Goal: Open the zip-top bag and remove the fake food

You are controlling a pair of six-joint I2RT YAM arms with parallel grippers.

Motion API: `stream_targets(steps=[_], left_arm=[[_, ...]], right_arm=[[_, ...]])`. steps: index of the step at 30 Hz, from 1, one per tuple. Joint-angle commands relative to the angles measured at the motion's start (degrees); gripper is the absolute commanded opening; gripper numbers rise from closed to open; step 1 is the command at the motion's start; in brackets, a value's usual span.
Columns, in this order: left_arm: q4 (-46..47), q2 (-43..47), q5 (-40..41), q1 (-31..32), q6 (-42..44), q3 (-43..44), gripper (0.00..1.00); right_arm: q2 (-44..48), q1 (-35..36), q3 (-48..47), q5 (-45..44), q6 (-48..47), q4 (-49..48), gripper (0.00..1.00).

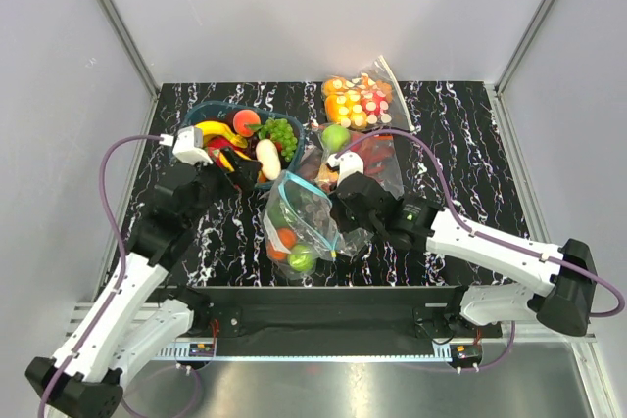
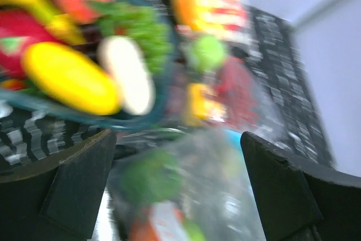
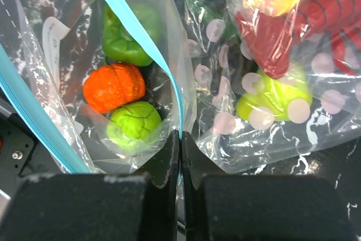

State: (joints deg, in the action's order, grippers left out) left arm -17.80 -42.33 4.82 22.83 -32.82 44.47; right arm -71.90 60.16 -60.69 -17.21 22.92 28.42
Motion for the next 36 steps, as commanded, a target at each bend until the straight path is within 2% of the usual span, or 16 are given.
stream_targets(steps=[1, 5, 8, 15, 17, 21, 27, 36], left_arm=[[-3.64, 3.12, -7.89, 5.62, 1.27, 7.10, 0.98], [-4.08, 2.86, -10.36, 11.44, -0.93, 10.11, 0.97], [-1.11, 1.38, -10.09, 16.10, -1.46, 9.50, 0.96], [0.84, -6.10, -5.36, 26.99, -0.93, 8.09, 0.93], [0.05, -6.28, -5.00, 27.97, -1.28, 7.48, 0.91], [-2.05, -5.05, -1.14, 28.50, -1.72, 5.11, 0.78], [-7.94, -8.38, 5.27, 28.41, 0.47, 4.31, 0.77], [-18.84, -16.55, 12.49, 28.85, 4.16, 9.14, 0.77]], right_arm=[[-0.35, -0.31, -3.12, 2.44, 0.20, -3.81, 0.06], [-1.05, -0.40, -3.83, 3.50, 0.55, -3.82, 0.05], [-1.23, -0.40, -3.74, 3.85, 1.08, -4.08, 0.05], [0.18, -0.40, -3.30, 3.42, 2.04, -3.73, 0.05], [0.79, -0.39, -3.04, 2.54, 2.13, -3.03, 0.05], [2.29, -0.40, -2.33, 1.48, 2.13, -2.59, 0.06], [1.06, -0.39, -1.89, 2.53, 2.31, -3.02, 0.05], [-0.17, -0.39, -0.93, 4.11, 2.83, -5.22, 0.05]])
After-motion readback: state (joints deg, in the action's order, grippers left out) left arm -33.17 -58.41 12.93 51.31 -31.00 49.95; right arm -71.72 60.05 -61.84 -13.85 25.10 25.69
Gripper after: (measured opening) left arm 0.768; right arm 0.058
